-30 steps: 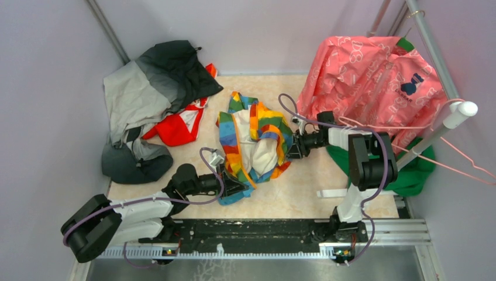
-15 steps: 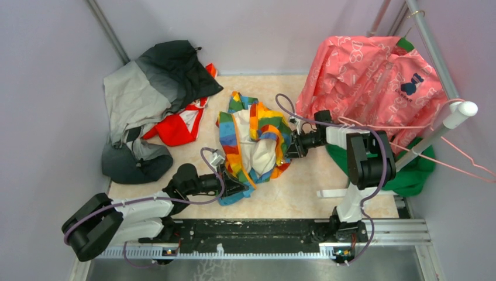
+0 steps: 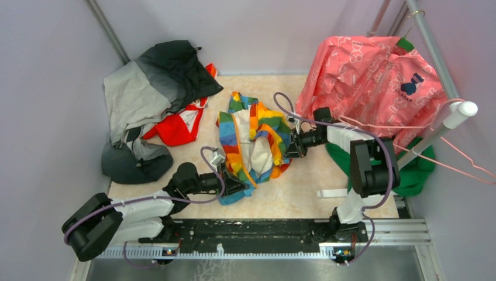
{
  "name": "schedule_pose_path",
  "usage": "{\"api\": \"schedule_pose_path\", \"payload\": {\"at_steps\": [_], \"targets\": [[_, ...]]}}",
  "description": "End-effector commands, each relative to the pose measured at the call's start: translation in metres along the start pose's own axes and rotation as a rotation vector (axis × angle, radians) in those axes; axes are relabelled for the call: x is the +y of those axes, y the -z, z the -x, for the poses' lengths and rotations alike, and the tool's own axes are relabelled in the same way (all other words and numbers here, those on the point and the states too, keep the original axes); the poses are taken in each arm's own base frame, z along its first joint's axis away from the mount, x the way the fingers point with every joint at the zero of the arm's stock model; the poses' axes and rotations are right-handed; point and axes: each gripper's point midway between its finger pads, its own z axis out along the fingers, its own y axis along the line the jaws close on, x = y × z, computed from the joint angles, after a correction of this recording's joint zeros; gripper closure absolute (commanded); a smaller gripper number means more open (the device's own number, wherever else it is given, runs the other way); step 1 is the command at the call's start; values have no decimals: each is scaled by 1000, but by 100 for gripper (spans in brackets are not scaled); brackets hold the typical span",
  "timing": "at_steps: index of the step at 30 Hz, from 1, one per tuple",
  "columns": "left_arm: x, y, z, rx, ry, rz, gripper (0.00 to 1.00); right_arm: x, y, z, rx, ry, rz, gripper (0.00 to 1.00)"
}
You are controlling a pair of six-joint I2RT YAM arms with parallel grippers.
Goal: Zip up the jacket
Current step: Pick up the jacket from the center of the board, then insert the zipper into the jacket.
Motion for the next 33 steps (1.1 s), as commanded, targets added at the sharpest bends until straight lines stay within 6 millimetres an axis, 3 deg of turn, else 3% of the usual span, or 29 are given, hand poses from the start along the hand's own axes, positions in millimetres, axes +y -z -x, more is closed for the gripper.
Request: {"api": "schedule_pose_path", "payload": {"at_steps": [1, 8, 16, 23, 33], "targets": [[-12, -9, 32, -71, -130, -61, 100, 46, 11, 33, -45, 168, 108, 100], [-4, -25, 60, -117, -228, -26, 100, 87, 19, 47, -71, 319, 213, 100], [2, -40, 83, -164, -340, -17, 100, 114, 25, 52, -94, 396, 292, 100], [-3, -47, 89, -187, -391, -38, 100, 133, 22, 50, -75, 424, 357, 100], [-3, -46, 78, -205, -386, 4, 100, 151, 21, 56, -110, 460, 420, 100]]}}
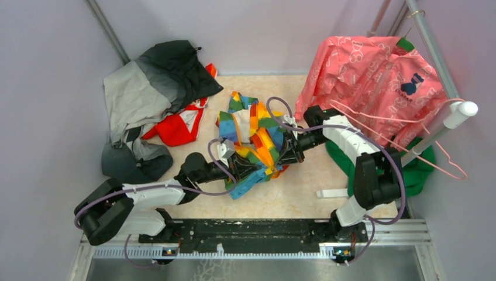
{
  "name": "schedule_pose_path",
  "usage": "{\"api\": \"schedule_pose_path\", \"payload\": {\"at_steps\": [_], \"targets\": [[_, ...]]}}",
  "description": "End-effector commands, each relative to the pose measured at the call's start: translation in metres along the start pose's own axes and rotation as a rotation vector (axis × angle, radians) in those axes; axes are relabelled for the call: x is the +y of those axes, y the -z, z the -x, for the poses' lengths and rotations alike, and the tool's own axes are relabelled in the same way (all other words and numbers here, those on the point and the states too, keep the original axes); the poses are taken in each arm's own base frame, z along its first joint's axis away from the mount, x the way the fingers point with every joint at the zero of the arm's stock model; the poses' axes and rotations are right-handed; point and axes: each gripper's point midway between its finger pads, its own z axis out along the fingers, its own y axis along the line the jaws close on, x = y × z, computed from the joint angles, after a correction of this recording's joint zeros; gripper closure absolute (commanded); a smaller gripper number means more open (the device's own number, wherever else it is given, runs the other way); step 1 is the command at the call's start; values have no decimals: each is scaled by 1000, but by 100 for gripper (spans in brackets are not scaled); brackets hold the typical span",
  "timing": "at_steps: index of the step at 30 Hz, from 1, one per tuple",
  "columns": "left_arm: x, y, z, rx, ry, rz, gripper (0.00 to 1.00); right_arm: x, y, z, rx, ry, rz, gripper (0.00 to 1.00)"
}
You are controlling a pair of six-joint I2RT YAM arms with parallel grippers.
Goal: Zip up the jacket
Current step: Insert the zipper into the jacket.
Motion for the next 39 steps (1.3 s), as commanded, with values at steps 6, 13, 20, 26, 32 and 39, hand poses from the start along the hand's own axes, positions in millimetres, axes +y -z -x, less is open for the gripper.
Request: {"api": "schedule_pose_path", "payload": {"at_steps": [6, 13, 20, 26, 32, 39], "targets": [[0, 3, 3, -34, -6, 26, 100, 12, -1, 29, -66, 131, 40, 100], [0, 3, 7, -53, 27, 35, 100, 11, -2, 30, -75, 121, 43, 100], [-1, 3, 6, -64, 65, 33, 100, 8, -3, 30, -80, 102, 37, 100], [-2, 2, 2, -56, 88, 32, 100, 8, -3, 33, -89, 101, 35, 100], [0, 2, -1, -62, 117, 44, 100, 7, -3, 35, -98, 100, 29, 100], [1, 2, -4, -56, 127, 51, 100, 8, -3, 35, -104, 97, 28, 100]]}}
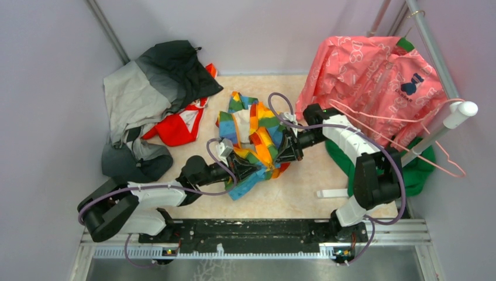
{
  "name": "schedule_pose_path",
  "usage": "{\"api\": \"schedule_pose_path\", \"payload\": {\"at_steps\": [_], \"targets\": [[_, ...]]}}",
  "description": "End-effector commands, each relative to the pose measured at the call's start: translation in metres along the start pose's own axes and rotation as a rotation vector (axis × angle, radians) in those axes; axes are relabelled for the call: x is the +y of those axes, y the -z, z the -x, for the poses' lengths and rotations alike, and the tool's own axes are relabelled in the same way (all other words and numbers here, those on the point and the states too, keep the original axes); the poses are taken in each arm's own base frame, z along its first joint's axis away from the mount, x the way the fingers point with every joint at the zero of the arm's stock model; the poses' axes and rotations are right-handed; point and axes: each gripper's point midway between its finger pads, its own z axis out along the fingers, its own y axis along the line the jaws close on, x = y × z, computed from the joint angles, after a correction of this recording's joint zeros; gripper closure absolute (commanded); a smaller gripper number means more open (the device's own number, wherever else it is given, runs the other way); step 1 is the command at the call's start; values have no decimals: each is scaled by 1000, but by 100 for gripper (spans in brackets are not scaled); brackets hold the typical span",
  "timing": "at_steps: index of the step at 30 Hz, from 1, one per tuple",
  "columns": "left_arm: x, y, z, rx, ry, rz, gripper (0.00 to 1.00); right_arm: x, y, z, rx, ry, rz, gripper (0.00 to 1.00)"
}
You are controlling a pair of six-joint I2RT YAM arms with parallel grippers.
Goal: Zip up the jacket
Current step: Insert the zipper into the jacket.
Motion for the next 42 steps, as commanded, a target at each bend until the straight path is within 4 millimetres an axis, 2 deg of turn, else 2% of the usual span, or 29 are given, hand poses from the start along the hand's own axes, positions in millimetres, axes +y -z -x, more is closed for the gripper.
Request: {"api": "schedule_pose_path", "payload": {"at_steps": [1, 13, 42], "targets": [[-2, 0, 4, -31, 3, -5, 100, 7, -1, 21, -55, 86, 15, 100], [5, 3, 5, -45, 3, 45, 100, 7, -2, 20, -53, 84, 16, 100], [4, -1, 5, -55, 37, 30, 100, 4, -2, 19, -58, 65, 10, 100]]}}
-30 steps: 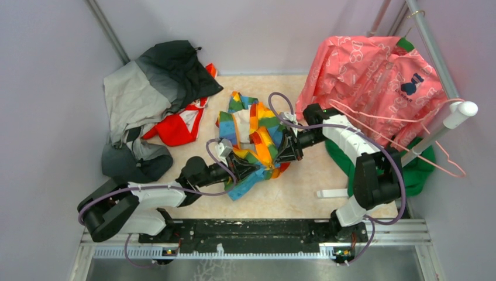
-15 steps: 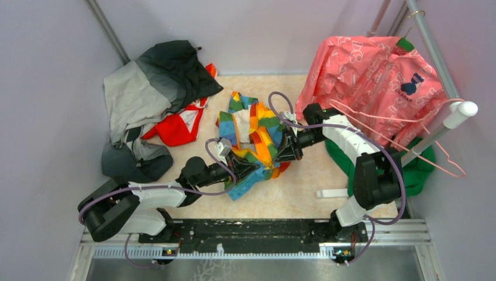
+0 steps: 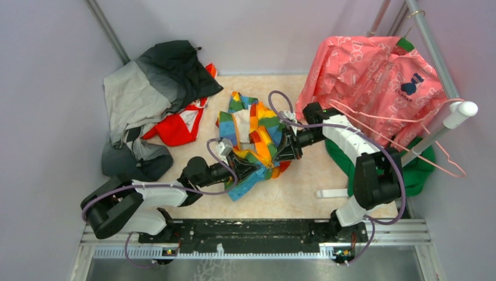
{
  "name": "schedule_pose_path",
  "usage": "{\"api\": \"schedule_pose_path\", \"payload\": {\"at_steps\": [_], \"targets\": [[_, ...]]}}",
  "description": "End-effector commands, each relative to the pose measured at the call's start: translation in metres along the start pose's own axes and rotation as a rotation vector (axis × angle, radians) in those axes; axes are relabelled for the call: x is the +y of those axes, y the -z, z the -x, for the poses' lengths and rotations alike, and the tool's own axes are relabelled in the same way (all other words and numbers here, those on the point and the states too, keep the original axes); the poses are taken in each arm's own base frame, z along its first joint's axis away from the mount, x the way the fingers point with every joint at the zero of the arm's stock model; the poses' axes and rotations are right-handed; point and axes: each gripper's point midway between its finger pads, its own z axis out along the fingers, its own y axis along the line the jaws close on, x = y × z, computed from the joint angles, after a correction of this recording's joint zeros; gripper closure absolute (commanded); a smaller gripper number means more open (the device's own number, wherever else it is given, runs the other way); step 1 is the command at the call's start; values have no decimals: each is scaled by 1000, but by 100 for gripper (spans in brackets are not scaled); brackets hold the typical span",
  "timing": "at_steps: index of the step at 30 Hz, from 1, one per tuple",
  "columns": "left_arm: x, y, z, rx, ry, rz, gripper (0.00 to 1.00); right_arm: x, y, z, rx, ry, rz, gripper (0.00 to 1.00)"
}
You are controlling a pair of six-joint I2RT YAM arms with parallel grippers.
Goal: Zip up the jacket
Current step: Insert the zipper into the jacket.
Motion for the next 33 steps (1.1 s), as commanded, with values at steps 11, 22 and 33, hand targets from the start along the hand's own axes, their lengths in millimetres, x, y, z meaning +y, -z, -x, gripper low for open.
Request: {"api": "schedule_pose_path", "payload": {"at_steps": [11, 22, 33], "targets": [[-6, 3, 15, -67, -19, -10, 100, 9, -2, 16, -47, 71, 21, 100], [-7, -1, 19, -85, -8, -20, 100, 9, -2, 16, -49, 72, 20, 100], [-8, -4, 18, -82, 5, -26, 100, 10, -2, 17, -52, 73, 21, 100]]}}
